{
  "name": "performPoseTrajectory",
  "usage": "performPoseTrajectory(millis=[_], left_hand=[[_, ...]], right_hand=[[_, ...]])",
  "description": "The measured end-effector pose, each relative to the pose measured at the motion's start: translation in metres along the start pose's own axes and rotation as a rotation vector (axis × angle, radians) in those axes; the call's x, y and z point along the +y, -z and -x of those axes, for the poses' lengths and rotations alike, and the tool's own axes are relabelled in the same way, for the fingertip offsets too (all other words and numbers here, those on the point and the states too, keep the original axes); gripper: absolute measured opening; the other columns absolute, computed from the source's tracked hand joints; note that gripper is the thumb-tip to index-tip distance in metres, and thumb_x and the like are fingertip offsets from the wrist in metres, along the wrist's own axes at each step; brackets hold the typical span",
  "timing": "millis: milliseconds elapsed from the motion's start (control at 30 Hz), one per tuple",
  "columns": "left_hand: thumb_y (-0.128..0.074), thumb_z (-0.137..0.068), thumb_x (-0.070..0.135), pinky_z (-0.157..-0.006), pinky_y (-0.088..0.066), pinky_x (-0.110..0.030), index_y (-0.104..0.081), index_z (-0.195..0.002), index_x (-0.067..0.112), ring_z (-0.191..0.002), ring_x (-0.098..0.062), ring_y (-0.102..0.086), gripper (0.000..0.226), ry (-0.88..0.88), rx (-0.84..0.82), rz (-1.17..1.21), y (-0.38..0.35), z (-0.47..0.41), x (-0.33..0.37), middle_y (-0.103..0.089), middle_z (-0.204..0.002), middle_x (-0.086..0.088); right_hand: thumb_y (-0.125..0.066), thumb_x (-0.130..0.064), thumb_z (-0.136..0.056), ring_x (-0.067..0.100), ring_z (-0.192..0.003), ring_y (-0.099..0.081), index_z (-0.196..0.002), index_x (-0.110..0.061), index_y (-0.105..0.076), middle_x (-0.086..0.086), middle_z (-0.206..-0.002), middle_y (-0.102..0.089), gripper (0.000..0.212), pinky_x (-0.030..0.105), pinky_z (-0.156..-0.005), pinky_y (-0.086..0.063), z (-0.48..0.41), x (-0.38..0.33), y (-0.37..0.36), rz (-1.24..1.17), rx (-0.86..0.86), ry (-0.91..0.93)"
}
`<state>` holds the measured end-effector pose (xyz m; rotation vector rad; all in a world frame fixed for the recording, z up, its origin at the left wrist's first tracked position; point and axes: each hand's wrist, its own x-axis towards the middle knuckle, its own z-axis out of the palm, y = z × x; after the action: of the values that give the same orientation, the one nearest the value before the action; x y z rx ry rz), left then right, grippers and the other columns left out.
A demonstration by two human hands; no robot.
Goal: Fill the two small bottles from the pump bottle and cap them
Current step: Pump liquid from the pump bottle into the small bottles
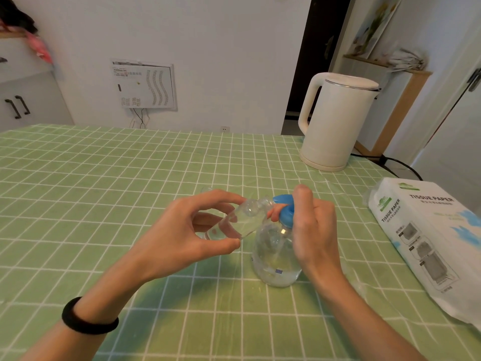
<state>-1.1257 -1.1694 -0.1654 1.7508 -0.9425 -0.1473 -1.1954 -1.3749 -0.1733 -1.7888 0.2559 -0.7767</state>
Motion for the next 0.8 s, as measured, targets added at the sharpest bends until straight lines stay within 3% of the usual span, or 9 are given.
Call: performPoseTrajectory(millis=[67,133,267,367,400,533,667,800], left_hand=[[-0.086,-0.074,0.035,-0.094,-0.062,-0.027,-0.072,-0.126,0.043,-0.105,-0.014,-0.078,0.054,0.002,-0.003,-0.006,-0.0001,-0.0001,-0.0010,-0.076,-0.118,0.008],[-0.086,-0.074,0.036,-0.094,-0.062,-0.029,-0.071,-0.126,0.044,-0.104,-0.014,-0.079,0.054,0.003,-0.005,-0.011,-0.0001,0.0000,-0.0019,-0.075,-0.119,0.008],[-0.086,-0.074,0.038,-0.096,-0.063,-0.039,-0.070,-0.126,0.047,-0.103,-0.016,-0.079,0.055,0.017,-0.005,-0.023,0.0003,-0.0007,-0.0040,-0.075,-0.119,0.007],[-0.086,-0.074,0.039,-0.095,-0.063,-0.040,-0.070,-0.126,0.047,-0.102,-0.016,-0.079,0.055,0.016,-0.003,-0.023,0.0003,-0.0007,-0.0039,-0.075,-0.119,0.007],[-0.086,-0.074,0.039,-0.095,-0.064,-0.039,-0.069,-0.126,0.048,-0.102,-0.016,-0.079,0.055,0.015,-0.002,-0.023,0.0004,-0.0006,-0.0038,-0.075,-0.120,0.008],[-0.086,-0.074,0.037,-0.094,-0.063,-0.033,-0.070,-0.125,0.048,-0.101,-0.016,-0.080,0.054,0.007,-0.005,-0.015,0.0001,-0.0007,-0.0041,-0.075,-0.119,0.008],[-0.086,-0.074,0.037,-0.095,-0.062,-0.032,-0.070,-0.125,0.047,-0.102,-0.016,-0.079,0.054,0.006,-0.008,-0.019,-0.0002,-0.0003,-0.0060,-0.075,-0.119,0.008],[-0.087,-0.073,0.038,-0.095,-0.063,-0.034,-0.070,-0.124,0.049,-0.100,-0.015,-0.080,0.055,0.013,-0.004,-0.019,0.0001,-0.0005,-0.0074,-0.075,-0.119,0.009]], right_hand=[[-0.032,-0.061,-0.096,0.032,-0.068,-0.068,-0.050,-0.034,-0.073,0.003,-0.064,-0.077,0.067,0.030,-0.067,-0.051,0.0000,0.0021,0.0001,0.004,0.014,0.008],[-0.031,-0.064,-0.096,0.031,-0.068,-0.068,-0.050,-0.035,-0.073,0.005,-0.063,-0.076,0.069,0.025,-0.068,-0.052,0.0002,0.0025,0.0000,0.008,0.014,0.008],[-0.033,-0.057,-0.094,0.012,-0.060,-0.069,-0.053,-0.029,-0.075,-0.006,-0.065,-0.078,0.065,0.019,-0.062,-0.051,0.0000,-0.0002,-0.0010,-0.004,-0.004,0.019],[-0.033,-0.052,-0.091,0.017,-0.058,-0.066,-0.058,-0.022,-0.075,-0.009,-0.065,-0.078,0.061,0.028,-0.058,-0.052,0.0002,-0.0010,-0.0002,0.008,-0.011,0.035],[-0.033,-0.051,-0.091,0.018,-0.060,-0.068,-0.057,-0.023,-0.074,-0.009,-0.066,-0.078,0.061,0.029,-0.060,-0.053,0.0005,-0.0010,0.0000,0.003,-0.014,0.034],[-0.033,-0.057,-0.095,0.012,-0.067,-0.072,-0.050,-0.035,-0.072,-0.007,-0.067,-0.078,0.064,0.012,-0.065,-0.050,0.0012,0.0002,0.0004,-0.019,-0.012,0.024],[-0.029,-0.068,-0.096,0.022,-0.055,-0.062,-0.052,-0.035,-0.074,0.004,-0.061,-0.075,0.071,0.016,-0.057,-0.047,0.0018,0.0020,0.0008,0.000,0.014,0.021],[-0.032,-0.058,-0.096,0.012,-0.065,-0.071,-0.049,-0.036,-0.072,-0.006,-0.065,-0.078,0.066,0.013,-0.066,-0.050,0.0007,0.0003,-0.0002,-0.015,-0.001,0.038]])
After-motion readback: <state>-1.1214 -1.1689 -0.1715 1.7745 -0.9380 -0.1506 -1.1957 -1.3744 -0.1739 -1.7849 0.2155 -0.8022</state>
